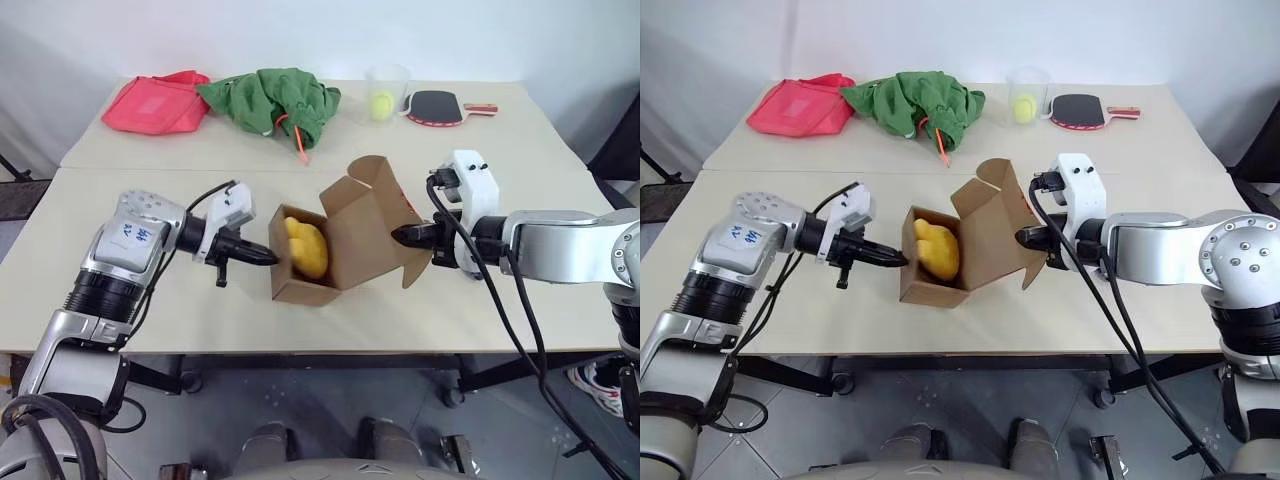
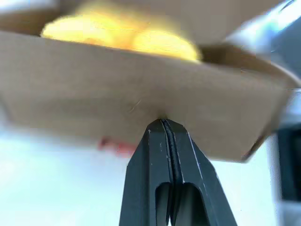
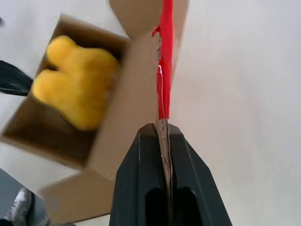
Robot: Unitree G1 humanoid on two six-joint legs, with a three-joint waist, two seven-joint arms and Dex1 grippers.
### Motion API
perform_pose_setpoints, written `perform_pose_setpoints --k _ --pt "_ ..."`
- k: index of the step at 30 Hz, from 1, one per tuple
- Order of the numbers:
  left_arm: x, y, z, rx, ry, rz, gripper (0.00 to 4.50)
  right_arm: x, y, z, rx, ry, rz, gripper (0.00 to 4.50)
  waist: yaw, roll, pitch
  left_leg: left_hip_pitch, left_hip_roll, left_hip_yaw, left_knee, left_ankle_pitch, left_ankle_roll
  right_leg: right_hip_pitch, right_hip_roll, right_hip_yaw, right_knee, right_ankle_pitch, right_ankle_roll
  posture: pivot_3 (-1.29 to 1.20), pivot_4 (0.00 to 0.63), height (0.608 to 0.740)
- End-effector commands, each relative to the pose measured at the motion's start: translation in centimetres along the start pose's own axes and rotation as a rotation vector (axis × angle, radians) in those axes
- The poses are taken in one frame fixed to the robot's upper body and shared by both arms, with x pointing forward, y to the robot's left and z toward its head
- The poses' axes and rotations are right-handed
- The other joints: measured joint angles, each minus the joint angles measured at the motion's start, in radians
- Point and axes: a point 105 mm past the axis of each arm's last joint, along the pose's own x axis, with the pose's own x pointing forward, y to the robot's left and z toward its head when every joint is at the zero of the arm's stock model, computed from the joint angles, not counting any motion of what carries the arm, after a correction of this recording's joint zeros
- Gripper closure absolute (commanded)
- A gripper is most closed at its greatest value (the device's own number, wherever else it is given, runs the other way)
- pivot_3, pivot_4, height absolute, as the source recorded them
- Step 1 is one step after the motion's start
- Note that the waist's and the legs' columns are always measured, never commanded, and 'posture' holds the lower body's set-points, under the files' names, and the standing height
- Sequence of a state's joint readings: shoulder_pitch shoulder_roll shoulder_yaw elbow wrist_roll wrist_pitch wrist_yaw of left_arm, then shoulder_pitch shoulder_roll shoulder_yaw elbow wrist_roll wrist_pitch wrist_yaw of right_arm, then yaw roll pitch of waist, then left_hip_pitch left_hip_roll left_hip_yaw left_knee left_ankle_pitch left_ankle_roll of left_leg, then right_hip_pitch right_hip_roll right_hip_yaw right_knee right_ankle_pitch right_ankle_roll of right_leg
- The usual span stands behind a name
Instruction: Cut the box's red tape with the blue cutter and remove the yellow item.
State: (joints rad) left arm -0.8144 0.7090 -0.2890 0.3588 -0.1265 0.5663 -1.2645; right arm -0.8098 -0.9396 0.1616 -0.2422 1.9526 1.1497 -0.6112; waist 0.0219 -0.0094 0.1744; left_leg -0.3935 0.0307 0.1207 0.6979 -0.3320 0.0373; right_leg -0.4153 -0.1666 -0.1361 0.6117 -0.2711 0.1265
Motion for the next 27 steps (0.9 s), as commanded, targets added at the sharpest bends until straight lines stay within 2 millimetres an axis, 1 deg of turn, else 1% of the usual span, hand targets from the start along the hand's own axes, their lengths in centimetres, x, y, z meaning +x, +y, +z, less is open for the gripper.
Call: perform_pose_setpoints --k 1,2,3,8,15,18,20,22,24,26,27 --pt "0.2 0.2 0.5 0.031 0.002 0.02 4.5 -0.3 0.1 -0.6 -0.022 0.044 0.017 4.46 0.0 -0.001 0.001 -0.004 0.0 0.0 0.0 0.0 -0.001 -0.003 0.0 0.0 0.0 0.0 0.0 0.0 0.15 0.74" --pt "0.5 0.3 0.5 0.03 -0.006 0.026 4.5 -0.2 -0.2 -0.7 -0.018 0.06 0.011 4.46 0.001 -0.001 0.001 -0.012 0.0 0.0 0.002 0.001 -0.001 -0.01 0.0 0.0 0.0 0.001 0.001 0.0 0.15 0.74" --pt "0.6 0.3 0.6 0.029 -0.011 0.031 4.5 -0.1 -0.3 -0.9 -0.014 0.07 0.008 4.46 0.002 -0.001 0.001 -0.014 -0.001 0.001 0.002 0.001 -0.001 -0.012 0.0 0.0 0.0 0.002 0.003 0.0 0.15 0.74" --pt "1.3 0.5 0.9 0.033 -0.023 0.027 4.5 0.4 -0.7 -1.3 0.011 0.105 0.012 4.46 0.003 -0.001 0.001 -0.015 -0.002 0.003 0.001 -0.001 0.001 -0.012 0.0 -0.001 -0.004 0.003 0.005 0.0 0.15 0.74" --pt "2.2 0.9 1.5 0.04 -0.047 0.028 4.5 1.7 -1.5 -3.8 0.044 0.186 0.014 4.46 0.004 -0.001 0.001 -0.014 -0.002 0.004 0.002 -0.001 0.001 -0.011 0.0 -0.001 -0.004 0.003 0.005 0.0 0.15 0.74" --pt "2.4 1.1 1.8 0.045 -0.054 0.025 4.5 2.1 -1.6 -4.6 0.054 0.2 0.008 4.46 0.003 -0.001 0.001 -0.015 -0.002 0.004 0.002 -0.001 0.001 -0.011 0.0 -0.001 -0.005 0.003 0.005 0.0 0.15 0.74" --pt "2.6 1.1 2.0 0.048 -0.06 0.02 4.5 2.4 -1.8 -5.2 0.047 0.201 -0.006 4.46 0.004 -0.001 0.001 -0.014 -0.002 0.004 0.002 -0.001 0.001 -0.011 0.0 -0.001 -0.004 0.003 0.005 0.0 0.15 0.74" --pt "2.7 1.2 2.3 0.052 -0.064 0.019 4.5 2.6 -2.6 -5.7 -0.005 0.187 -0.068 4.46 0.004 -0.001 0.001 -0.014 -0.002 0.004 0.002 -0.001 0.001 -0.011 0.0 -0.001 -0.004 0.003 0.005 0.0 0.15 0.74" --pt "2.7 1.2 2.4 0.055 -0.062 0.01 4.5 2.7 -3.8 -5.6 -0.081 0.143 -0.144 4.46 0.004 -0.001 0.001 -0.014 -0.002 0.005 0.002 -0.001 0.001 -0.011 0.0 -0.001 -0.004 0.003 0.005 0.0 0.15 0.74" --pt "2.6 1.2 2.4 0.056 -0.056 0.002 4.5 2.8 -4.1 -5.3 -0.085 0.114 -0.153 4.46 0.002 -0.001 0.001 -0.014 -0.002 0.005 0.002 -0.001 0.001 -0.011 0.0 0.0 -0.004 0.003 0.005 0.0 0.15 0.74" --pt "2.5 1.3 2.4 0.056 -0.053 0.002 4.5 2.9 -4.2 -5.2 -0.076 0.104 -0.148 4.27 0.001 -0.001 0.001 -0.015 -0.002 0.005 0.002 -0.001 0.001 -0.011 0.001 0.0 -0.004 0.003 0.005 0.0 0.15 0.74"
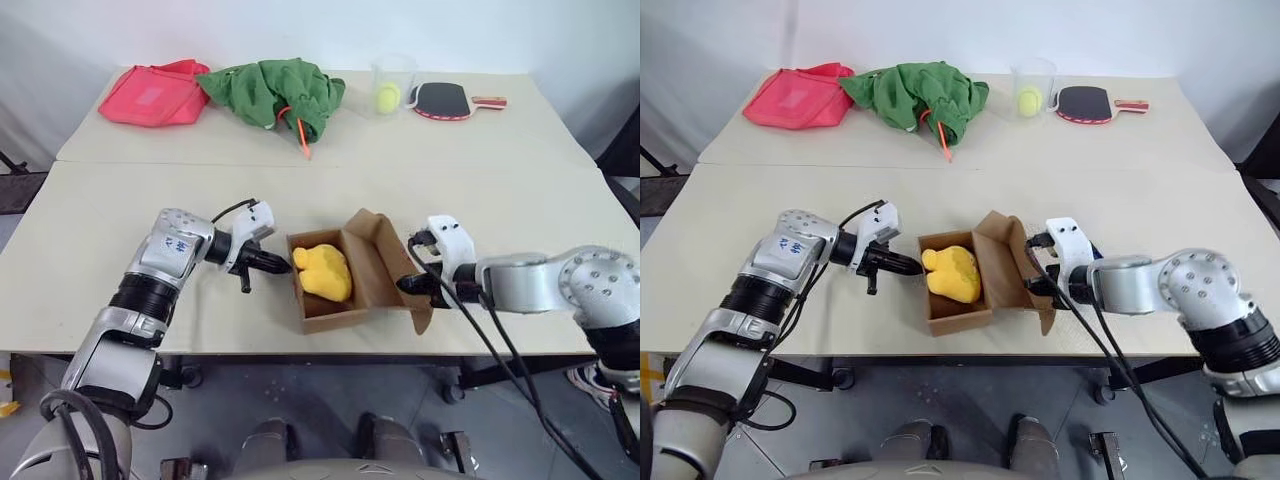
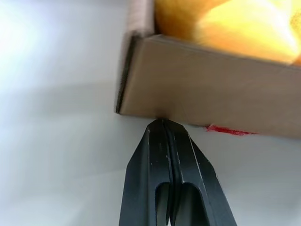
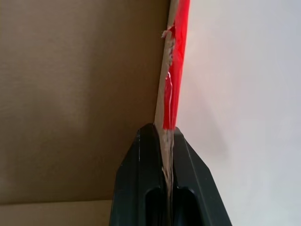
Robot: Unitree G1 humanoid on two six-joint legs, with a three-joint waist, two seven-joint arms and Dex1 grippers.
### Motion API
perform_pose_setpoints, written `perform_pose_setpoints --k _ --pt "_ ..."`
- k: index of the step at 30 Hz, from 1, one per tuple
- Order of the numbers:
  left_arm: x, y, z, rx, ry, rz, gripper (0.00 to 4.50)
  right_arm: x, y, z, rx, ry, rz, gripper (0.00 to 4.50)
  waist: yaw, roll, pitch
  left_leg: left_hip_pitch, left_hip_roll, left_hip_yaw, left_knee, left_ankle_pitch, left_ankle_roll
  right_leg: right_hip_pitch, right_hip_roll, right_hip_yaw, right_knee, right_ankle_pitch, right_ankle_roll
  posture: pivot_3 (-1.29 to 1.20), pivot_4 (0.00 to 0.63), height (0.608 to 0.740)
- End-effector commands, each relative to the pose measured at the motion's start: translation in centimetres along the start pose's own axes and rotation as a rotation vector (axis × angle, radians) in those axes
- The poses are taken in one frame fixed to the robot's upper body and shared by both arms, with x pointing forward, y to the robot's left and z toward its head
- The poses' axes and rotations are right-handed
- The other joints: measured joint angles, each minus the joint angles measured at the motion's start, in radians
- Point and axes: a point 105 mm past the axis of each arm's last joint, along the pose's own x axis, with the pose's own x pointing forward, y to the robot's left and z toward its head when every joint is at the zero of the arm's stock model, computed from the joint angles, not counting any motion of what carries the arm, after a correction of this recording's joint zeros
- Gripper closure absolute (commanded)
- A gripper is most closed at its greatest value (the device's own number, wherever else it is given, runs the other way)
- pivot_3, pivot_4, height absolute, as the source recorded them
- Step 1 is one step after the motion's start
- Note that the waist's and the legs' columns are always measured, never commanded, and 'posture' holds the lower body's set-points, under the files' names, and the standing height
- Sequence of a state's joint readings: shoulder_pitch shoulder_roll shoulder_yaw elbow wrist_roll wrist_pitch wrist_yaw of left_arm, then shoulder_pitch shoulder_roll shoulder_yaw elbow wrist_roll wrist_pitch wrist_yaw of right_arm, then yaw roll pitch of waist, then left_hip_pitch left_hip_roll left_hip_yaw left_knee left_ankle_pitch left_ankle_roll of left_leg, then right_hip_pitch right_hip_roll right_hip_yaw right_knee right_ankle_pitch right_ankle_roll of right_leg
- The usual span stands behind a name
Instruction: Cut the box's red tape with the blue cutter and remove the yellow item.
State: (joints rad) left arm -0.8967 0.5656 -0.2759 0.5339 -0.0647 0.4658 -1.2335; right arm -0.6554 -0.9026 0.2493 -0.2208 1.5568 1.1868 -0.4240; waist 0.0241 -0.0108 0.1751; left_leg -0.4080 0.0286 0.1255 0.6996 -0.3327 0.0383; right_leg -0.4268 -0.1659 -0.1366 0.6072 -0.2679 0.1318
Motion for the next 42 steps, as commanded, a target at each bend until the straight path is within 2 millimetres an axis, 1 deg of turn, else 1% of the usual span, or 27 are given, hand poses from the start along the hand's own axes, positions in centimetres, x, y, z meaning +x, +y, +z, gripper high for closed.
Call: perform_pose_setpoints --k 1,2,3,6,7,9,10,11,13,14,15,18,23,26,28,31,32,34,36,39,42 --pt "-0.3 0.3 0.6 0.028 0.005 0.006 4.5 -0.2 -0.2 0.9 -0.012 -0.064 0.005 4.04 -0.001 0.0 0.0 0.0 0.0 0.0 0.0 0.0 0.0 0.0 0.0 0.0 0.0 0.0 0.0 0.0 0.15 0.74" --pt "-0.3 0.3 0.6 0.027 0.005 0.006 4.5 -0.2 -0.1 1.0 -0.018 -0.066 0.012 3.83 -0.002 0.0 0.0 0.0 0.0 0.0 0.0 0.0 0.0 0.0 0.0 0.0 0.0 0.0 0.0 0.0 0.15 0.74" --pt "-0.4 0.4 0.6 0.027 0.006 0.008 4.5 -0.2 0.0 1.1 -0.029 -0.074 0.02 3.51 -0.002 0.0 0.0 0.0 0.0 0.0 0.0 0.0 0.0 0.0 0.001 0.0 0.0 0.0 0.0 0.0 0.15 0.74" --pt "-0.8 0.7 0.6 0.024 0.006 0.017 4.5 -0.8 0.7 2.5 -0.082 -0.139 0.046 2.45 -0.002 0.0 0.0 0.0 0.0 0.001 0.0 0.0 0.0 0.0 0.001 0.0 0.0 0.0 0.0 0.0 0.15 0.74" --pt "-1.0 0.8 0.6 0.021 0.004 0.022 4.5 -1.0 0.9 2.8 -0.106 -0.157 0.052 2.17 -0.002 0.0 0.0 0.0 0.0 0.001 0.0 0.0 0.0 -0.001 0.001 0.001 0.0 0.0 0.0 0.0 0.15 0.74" --pt "-1.2 1.0 0.5 0.015 0.004 0.029 4.5 -1.3 1.2 3.2 -0.152 -0.182 0.063 1.41 -0.003 0.0 0.0 0.0 0.0 0.001 0.0 0.0 0.0 -0.001 0.001 0.0 0.0 0.0 0.0 0.0 0.15 0.74" --pt "-1.3 1.1 0.5 0.014 0.004 0.031 4.5 -1.5 1.3 3.4 -0.174 -0.192 0.069 1.18 -0.004 0.0 0.0 0.0 0.0 0.001 0.0 0.0 0.0 -0.001 0.001 0.0 0.0 0.0 0.0 0.0 0.15 0.74" --pt "-1.4 1.2 0.4 0.011 0.005 0.033 4.5 -1.6 1.4 3.5 -0.2 -0.206 0.07 0.81 -0.004 0.0 0.0 0.0 0.0 0.001 0.0 0.0 0.0 -0.001 0.001 0.0 0.0 0.0 0.0 0.0 0.15 0.74" --pt "-1.7 1.3 0.4 0.006 0.003 0.037 4.5 -1.9 1.5 3.8 -0.231 -0.223 0.072 0.22 -0.004 0.0 0.0 0.0 0.0 0.001 0.0 0.0 0.0 -0.001 0.001 0.0 0.0 0.0 0.0 0.0 0.15 0.74" --pt "-1.9 1.4 0.3 0.002 0.0 0.045 4.5 -2.0 1.6 4.0 -0.256 -0.235 0.072 0.03 -0.004 0.0 0.0 0.0 0.0 0.001 0.0 0.0 0.0 -0.001 0.001 0.0 0.0 0.0 0.0 0.0 0.15 0.74" --pt "-2.1 1.6 0.3 -0.003 -0.003 0.053 4.5 -2.2 1.7 4.2 -0.277 -0.25 0.073 0.03 -0.004 0.0 0.0 0.0 0.0 0.001 0.0 0.0 0.0 -0.001 0.001 0.0 0.0 0.0 0.0 0.0 0.15 0.74" --pt "-3.7 2.2 0.3 -0.035 -0.02 0.083 4.5 -3.3 1.8 5.4 -0.364 -0.32 0.067 0.03 -0.004 0.0 0.0 0.0 0.0 0.001 0.0 0.0 0.0 -0.001 0.001 0.001 0.0 0.0 0.0 0.0 0.15 0.74" --pt "-6.3 3.3 0.8 -0.068 -0.067 0.144 4.5 -4.6 0.5 6.7 -0.409 -0.378 0.047 0.03 -0.007 -0.001 0.001 0.0 -0.002 0.002 -0.001 0.0 -0.001 -0.002 0.002 0.0 0.001 0.0 0.0 0.0 0.15 0.74" --pt "-7.5 3.5 1.8 -0.069 -0.126 0.148 4.5 -5.3 -0.6 7.9 -0.44 -0.433 0.008 0.03 -0.006 -0.001 0.001 0.0 -0.002 0.008 -0.001 0.0 -0.001 -0.002 0.002 0.0 0.0 0.0 0.0 0.0 0.15 0.74" --pt "-7.9 3.4 2.4 -0.066 -0.154 0.141 4.5 -5.8 -0.8 8.4 -0.467 -0.463 0.003 0.03 -0.006 -0.001 0.001 0.0 -0.002 0.009 -0.001 0.0 -0.001 -0.002 0.002 0.0 0.0 0.0 0.0 0.0 0.15 0.74" --pt "-8.3 2.9 3.9 -0.033 -0.203 0.111 4.5 -7.3 -0.2 9.2 -0.563 -0.534 0.045 0.03 -0.006 -0.002 0.002 0.0 -0.002 0.01 -0.001 0.0 -0.001 -0.002 0.002 0.0 0.0 0.0 0.0 0.0 0.15 0.74" --pt "-8.2 2.4 4.8 -0.014 -0.222 0.086 4.5 -7.7 0.0 9.3 -0.587 -0.547 0.069 0.03 -0.006 -0.002 0.002 0.0 -0.002 0.01 -0.001 0.0 -0.001 -0.002 0.003 0.0 0.0 0.0 0.0 0.0 0.15 0.74" --pt "-7.9 1.4 6.6 0.036 -0.252 0.031 4.5 -8.6 0.8 8.9 -0.635 -0.554 0.143 0.03 -0.003 -0.003 0.002 0.0 -0.003 0.01 -0.001 0.0 -0.001 -0.002 0.003 0.0 0.0 0.0 0.0 0.0 0.15 0.74" --pt "-7.7 0.6 7.3 0.069 -0.235 -0.009 4.5 -9.1 1.4 8.4 -0.678 -0.546 0.195 0.03 -0.003 -0.003 0.002 0.0 -0.003 0.01 -0.001 0.0 -0.001 -0.002 0.003 0.0 0.0 0.0 0.001 0.0 0.15 0.74" --pt "-6.8 -1.1 8.3 0.129 -0.174 -0.104 3.95 -9.8 2.3 7.4 -0.721 -0.53 0.284 0.0 -0.004 -0.003 0.002 0.0 -0.003 0.01 -0.001 -0.001 -0.002 -0.002 0.003 0.0 0.0 0.0 0.001 0.0 0.15 0.74" --pt "-6.3 -2.4 9.5 0.189 -0.132 -0.179 3.07 -10.3 3.0 6.5 -0.747 -0.525 0.355 0.0 -0.002 -0.003 0.002 0.0 -0.003 0.01 -0.001 -0.001 -0.002 -0.002 0.003 0.001 0.0 0.0 0.001 0.0 0.15 0.74"
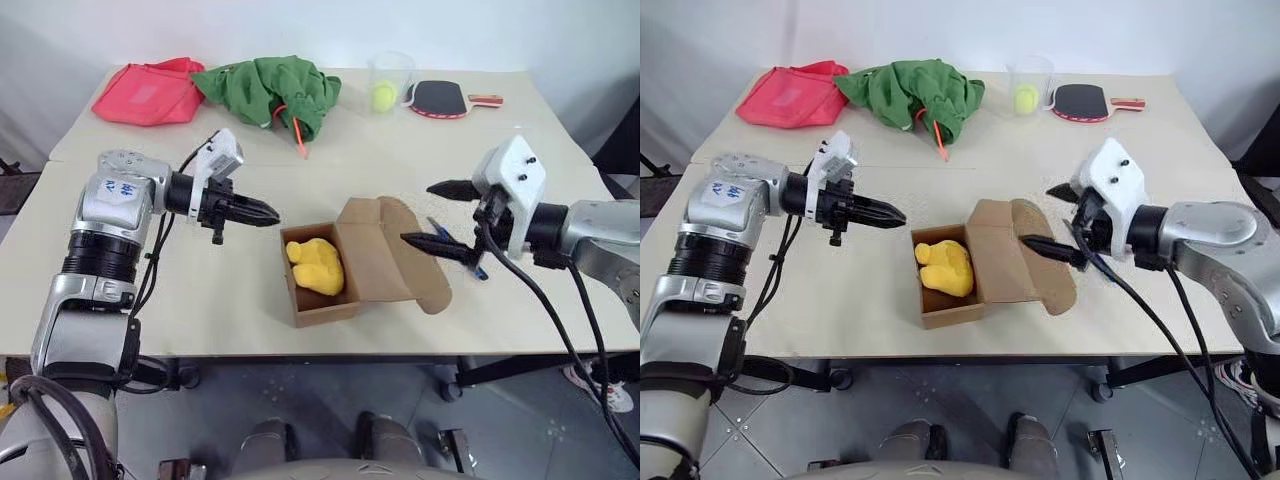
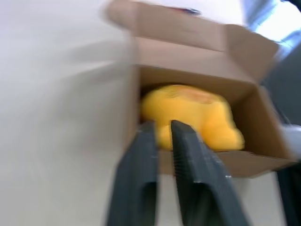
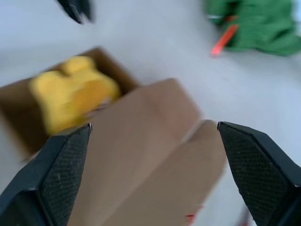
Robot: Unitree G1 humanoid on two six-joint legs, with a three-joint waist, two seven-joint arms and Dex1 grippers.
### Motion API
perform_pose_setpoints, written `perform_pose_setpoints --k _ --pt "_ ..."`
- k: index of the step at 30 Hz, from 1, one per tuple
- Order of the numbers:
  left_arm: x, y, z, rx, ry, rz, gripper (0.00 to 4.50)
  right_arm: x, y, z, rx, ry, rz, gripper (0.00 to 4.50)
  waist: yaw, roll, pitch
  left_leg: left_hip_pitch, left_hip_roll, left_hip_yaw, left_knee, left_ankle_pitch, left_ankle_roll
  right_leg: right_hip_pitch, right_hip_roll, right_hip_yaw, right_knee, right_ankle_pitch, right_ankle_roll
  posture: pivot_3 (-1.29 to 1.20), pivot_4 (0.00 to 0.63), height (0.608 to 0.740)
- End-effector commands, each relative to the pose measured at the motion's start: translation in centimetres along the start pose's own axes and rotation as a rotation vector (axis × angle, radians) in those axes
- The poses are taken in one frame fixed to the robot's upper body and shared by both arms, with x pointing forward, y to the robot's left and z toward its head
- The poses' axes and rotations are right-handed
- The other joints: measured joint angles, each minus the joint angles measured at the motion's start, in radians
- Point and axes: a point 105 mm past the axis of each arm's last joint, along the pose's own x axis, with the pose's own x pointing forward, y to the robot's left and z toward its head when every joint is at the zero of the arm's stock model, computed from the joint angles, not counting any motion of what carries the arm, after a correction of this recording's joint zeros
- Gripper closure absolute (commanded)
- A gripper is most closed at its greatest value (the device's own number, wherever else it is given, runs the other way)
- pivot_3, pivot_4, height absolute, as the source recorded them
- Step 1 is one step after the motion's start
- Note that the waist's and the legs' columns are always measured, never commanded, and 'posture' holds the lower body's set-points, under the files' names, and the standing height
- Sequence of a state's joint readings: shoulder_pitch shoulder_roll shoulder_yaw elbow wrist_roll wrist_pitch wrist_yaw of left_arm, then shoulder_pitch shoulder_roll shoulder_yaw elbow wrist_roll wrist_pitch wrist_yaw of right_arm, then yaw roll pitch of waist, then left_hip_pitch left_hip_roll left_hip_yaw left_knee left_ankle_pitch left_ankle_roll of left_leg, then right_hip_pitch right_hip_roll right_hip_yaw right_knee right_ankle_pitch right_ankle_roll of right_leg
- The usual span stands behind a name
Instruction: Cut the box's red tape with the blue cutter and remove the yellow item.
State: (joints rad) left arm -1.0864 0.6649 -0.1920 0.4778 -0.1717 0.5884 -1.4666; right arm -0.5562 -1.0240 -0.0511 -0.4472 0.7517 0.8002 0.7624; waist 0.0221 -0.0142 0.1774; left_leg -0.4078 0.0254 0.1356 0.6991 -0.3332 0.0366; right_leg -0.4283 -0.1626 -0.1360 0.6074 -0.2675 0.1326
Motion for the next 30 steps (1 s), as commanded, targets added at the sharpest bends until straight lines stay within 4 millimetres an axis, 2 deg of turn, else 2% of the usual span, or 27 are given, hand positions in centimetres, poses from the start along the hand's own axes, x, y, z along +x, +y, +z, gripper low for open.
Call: perform_pose_setpoints --k 1,6,11,13,17,24,30 --pt "0.5 -1.4 2.6 0.103 0.02 -0.088 2.8 -1.0 1.2 1.7 -0.086 -0.061 0.056 0.0 0.0 0.0 0.0 0.0 0.0 0.0 0.0 0.0 0.0 0.0 0.0 0.0 0.0 0.0 0.0 0.0 0.15 0.74" --pt "1.5 -2.8 4.1 0.194 0.09 -0.189 1.34 -0.9 2.3 1.4 -0.097 -0.092 0.099 0.0 0.0 0.0 0.0 0.001 0.0 0.0 0.0 0.0 0.0 0.0 0.0 0.001 0.0 0.0 0.0 0.0 0.15 0.74" --pt "3.0 -4.0 3.8 0.267 0.169 -0.263 0.01 -0.6 2.8 1.2 -0.093 -0.122 0.102 0.0 0.0 0.0 0.0 0.001 0.0 0.0 0.0 0.0 0.0 0.0 0.0 0.001 0.0 0.0 0.0 0.0 0.15 0.74" --pt "3.5 -4.5 3.6 0.282 0.184 -0.29 0.01 -0.5 3.0 1.2 -0.093 -0.132 0.107 0.0 0.0 0.0 0.0 0.001 0.0 0.0 0.0 0.0 0.0 0.0 0.0 0.001 0.0 0.0 0.0 0.0 0.15 0.74" --pt "4.8 -3.6 1.9 0.33 0.319 -0.24 0.01 -0.3 3.1 0.9 -0.076 -0.148 0.098 0.0 0.002 0.0 0.0 0.001 0.0 0.0 0.001 0.0 0.0 0.0 0.0 0.001 0.0 0.0 0.0 0.0 0.15 0.74" --pt "6.6 -2.6 0.8 0.351 0.39 -0.244 0.01 -0.1 3.8 -1.6 0.004 -0.04 0.119 0.0 0.004 0.0 0.0 0.001 0.0 0.0 0.001 0.0 0.0 0.001 0.0 0.001 0.0 0.0 0.0 0.0 0.15 0.74" --pt "7.8 -2.4 0.3 0.346 0.408 -0.288 0.01 -0.3 3.5 -1.4 0.023 -0.025 0.108 0.0 0.003 0.0 0.0 0.001 0.0 0.0 0.001 0.0 0.0 0.001 0.0 0.001 0.0 0.0 0.0 0.0 0.15 0.74"
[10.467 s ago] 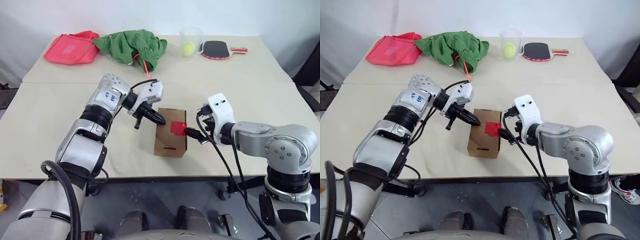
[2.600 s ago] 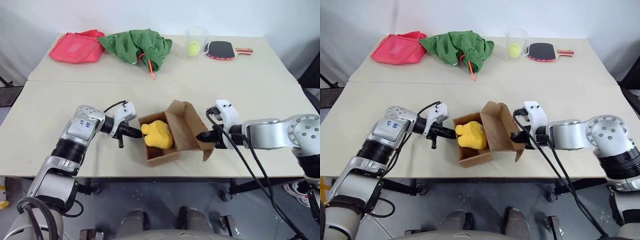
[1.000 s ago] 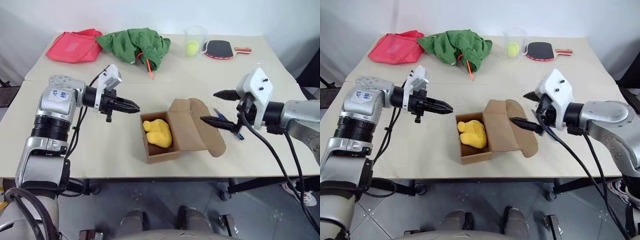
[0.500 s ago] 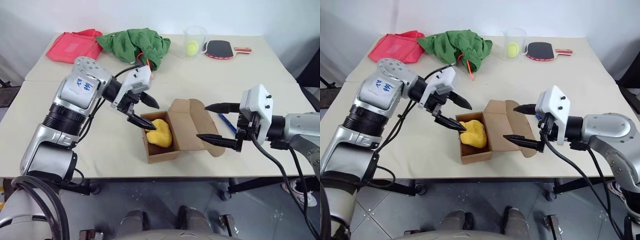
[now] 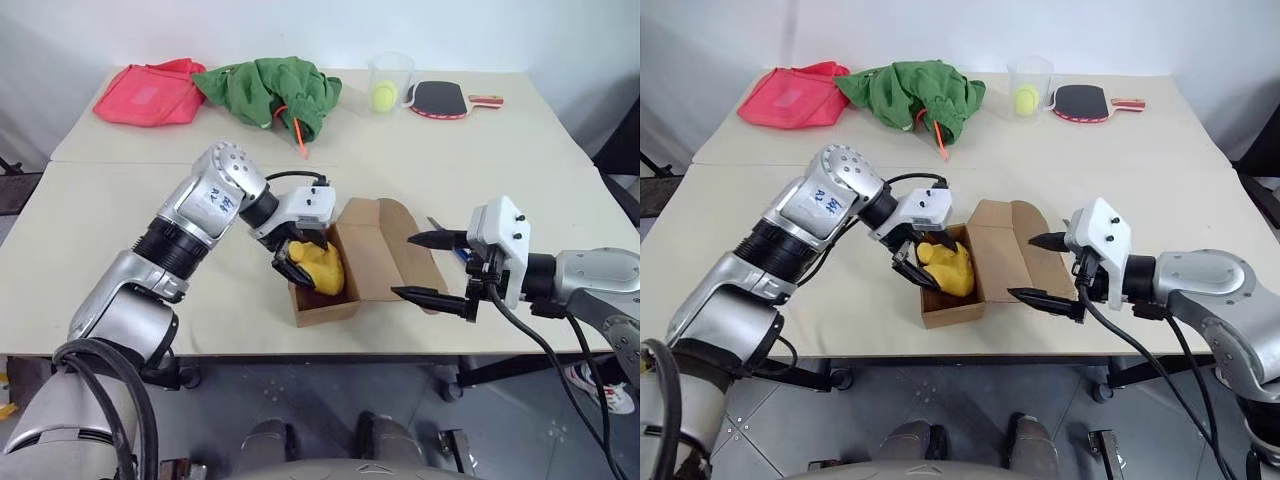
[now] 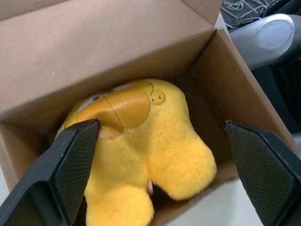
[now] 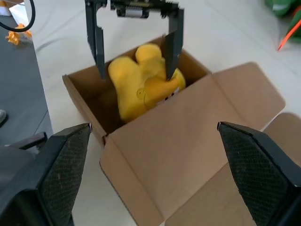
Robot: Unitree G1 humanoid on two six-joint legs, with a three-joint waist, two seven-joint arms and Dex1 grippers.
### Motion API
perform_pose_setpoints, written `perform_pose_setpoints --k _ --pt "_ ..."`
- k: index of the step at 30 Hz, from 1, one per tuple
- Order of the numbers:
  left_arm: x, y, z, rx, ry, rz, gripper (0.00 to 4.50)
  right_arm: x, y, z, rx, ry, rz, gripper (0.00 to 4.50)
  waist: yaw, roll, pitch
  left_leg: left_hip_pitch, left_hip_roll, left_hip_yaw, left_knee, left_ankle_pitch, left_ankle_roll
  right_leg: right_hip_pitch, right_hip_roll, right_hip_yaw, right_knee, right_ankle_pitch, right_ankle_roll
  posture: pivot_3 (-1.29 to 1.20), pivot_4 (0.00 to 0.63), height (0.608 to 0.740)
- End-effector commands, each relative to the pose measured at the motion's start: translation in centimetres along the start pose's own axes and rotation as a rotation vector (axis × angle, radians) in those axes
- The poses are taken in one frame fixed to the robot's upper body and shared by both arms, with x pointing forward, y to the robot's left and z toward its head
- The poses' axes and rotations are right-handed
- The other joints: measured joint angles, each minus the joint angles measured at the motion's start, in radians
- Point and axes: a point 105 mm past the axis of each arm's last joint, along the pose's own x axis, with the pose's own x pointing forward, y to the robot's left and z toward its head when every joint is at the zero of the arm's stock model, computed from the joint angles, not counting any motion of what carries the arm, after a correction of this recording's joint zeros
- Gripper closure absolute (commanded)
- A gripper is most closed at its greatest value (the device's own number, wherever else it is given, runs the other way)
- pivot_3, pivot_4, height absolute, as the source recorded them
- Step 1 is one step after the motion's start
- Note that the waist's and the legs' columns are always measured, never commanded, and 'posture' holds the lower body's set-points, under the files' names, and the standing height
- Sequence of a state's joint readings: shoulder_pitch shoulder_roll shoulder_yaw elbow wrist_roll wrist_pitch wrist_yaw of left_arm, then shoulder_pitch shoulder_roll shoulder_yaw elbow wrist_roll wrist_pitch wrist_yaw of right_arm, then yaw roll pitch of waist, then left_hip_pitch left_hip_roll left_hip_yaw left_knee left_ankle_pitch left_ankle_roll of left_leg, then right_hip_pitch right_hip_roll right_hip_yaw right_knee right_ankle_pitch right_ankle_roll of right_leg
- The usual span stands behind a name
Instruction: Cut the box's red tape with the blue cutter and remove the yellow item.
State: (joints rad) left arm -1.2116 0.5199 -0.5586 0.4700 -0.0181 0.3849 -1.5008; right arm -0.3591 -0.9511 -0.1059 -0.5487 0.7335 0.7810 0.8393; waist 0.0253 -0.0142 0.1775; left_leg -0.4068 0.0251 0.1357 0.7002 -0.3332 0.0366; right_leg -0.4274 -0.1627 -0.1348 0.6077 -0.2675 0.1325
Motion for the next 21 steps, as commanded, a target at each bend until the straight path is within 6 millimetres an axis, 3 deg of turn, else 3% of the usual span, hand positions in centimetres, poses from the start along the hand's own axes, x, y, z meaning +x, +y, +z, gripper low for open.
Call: perform_pose_setpoints --k 1,4,9,16,21 --pt "0.3 -0.3 -0.2 0.017 0.048 -0.068 0.19 -0.6 0.0 1.3 -0.052 -0.011 -0.016 0.0 0.0 0.0 0.0 0.0 0.0 0.0 0.0 0.0 0.0 0.0 0.0 0.0 0.0 0.0 0.0 0.0 0.15 0.74" --pt "0.6 -0.4 -0.8 0.022 0.085 -0.09 0.87 -0.7 0.0 1.5 -0.061 -0.01 -0.023 0.0 0.0 0.0 0.0 0.0 0.0 0.0 0.0 0.0 0.0 0.0 0.0 0.0 0.0 0.0 0.0 0.0 0.15 0.74" --pt "0.8 0.1 -1.4 0.061 0.116 -0.068 2.41 -0.9 -0.2 1.9 -0.077 -0.008 -0.034 0.0 -0.001 0.0 0.0 0.0 0.0 0.0 0.0 0.0 0.0 0.0 0.0 0.0 0.0 0.0 0.0 0.0 0.15 0.74" --pt "0.5 0.7 -0.8 0.077 0.079 -0.041 4.41 -1.2 -0.8 2.4 -0.097 -0.008 -0.048 0.0 -0.001 0.0 0.0 0.0 0.0 0.0 0.0 0.0 0.0 0.0 0.0 0.0 0.0 0.0 0.0 0.0 0.15 0.74" --pt "-1.8 1.4 1.6 0.078 -0.014 0.009 4.49 -1.4 -1.3 2.7 -0.112 -0.014 -0.054 0.0 0.0 0.0 0.0 0.0 0.0 0.0 0.001 0.0 0.0 0.0 0.0 0.0 0.001 0.0 0.0 0.0 0.15 0.74"
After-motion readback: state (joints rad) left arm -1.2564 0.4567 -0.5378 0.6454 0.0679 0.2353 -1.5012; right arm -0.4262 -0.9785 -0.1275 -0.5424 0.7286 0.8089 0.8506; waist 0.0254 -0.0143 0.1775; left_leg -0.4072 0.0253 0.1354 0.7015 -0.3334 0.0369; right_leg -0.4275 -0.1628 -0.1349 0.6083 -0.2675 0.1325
